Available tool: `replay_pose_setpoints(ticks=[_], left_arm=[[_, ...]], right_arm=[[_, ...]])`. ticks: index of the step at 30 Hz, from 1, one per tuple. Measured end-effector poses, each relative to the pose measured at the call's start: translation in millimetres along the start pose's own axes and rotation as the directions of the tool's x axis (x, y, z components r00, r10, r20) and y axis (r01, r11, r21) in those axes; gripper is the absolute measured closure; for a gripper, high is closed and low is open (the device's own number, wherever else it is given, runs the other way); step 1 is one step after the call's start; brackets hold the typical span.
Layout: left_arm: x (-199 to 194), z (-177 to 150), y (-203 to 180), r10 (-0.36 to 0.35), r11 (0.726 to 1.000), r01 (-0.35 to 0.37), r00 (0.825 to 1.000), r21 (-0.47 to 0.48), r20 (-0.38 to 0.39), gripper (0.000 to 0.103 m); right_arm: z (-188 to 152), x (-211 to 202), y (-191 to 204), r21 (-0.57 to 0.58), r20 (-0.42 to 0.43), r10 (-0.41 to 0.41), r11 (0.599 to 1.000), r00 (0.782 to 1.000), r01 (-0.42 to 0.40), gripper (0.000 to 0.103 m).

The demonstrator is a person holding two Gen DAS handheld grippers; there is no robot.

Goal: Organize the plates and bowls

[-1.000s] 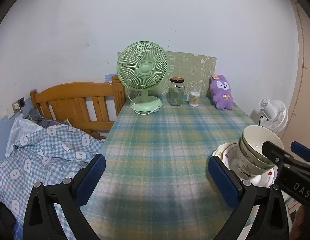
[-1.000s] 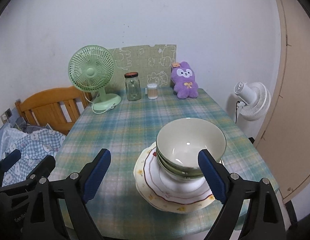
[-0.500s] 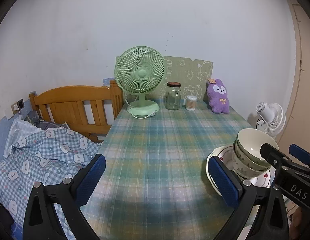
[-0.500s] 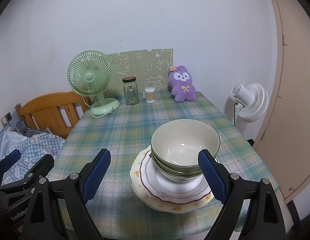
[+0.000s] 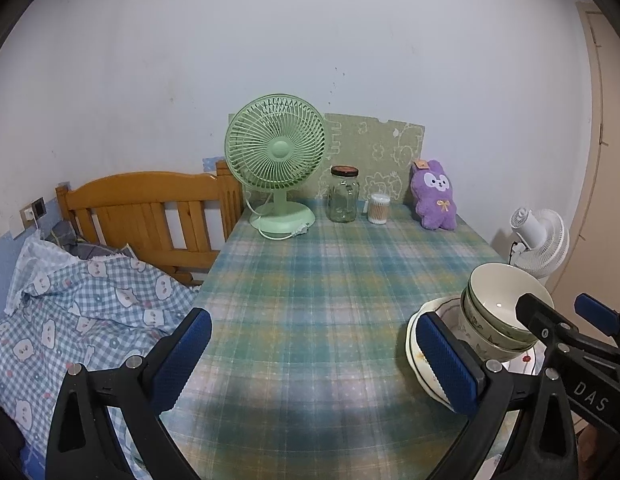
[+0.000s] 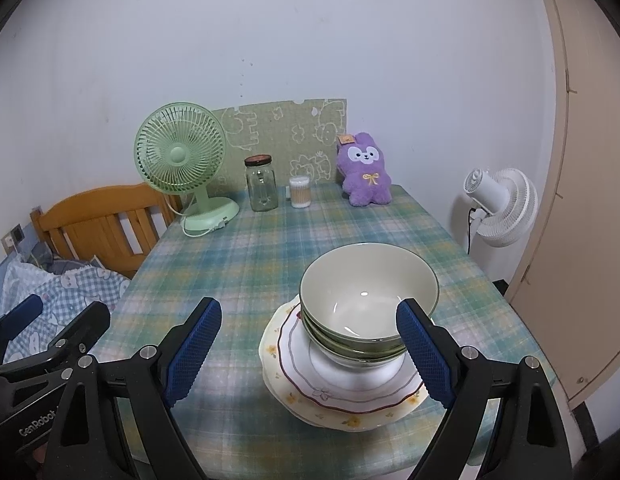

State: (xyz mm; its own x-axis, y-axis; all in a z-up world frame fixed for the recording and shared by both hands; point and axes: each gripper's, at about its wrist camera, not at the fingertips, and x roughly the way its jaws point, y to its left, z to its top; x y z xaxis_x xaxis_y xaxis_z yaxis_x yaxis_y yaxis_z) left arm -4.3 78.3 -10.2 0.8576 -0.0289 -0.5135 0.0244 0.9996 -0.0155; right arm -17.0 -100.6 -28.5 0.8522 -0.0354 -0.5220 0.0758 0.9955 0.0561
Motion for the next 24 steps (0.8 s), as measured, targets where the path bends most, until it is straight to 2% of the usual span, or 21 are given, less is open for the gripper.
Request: replay_pose_setpoints(ticks=[24], left_arm=[[-3.1,1.2,-6.2,0.008,1.000,-0.008,1.000,0.016,-0.013,0.000]], right_arm=[[1.7,-4.5,-0.2,0.005,0.003,-0.004,1.000,1.000,0.004,0.012]])
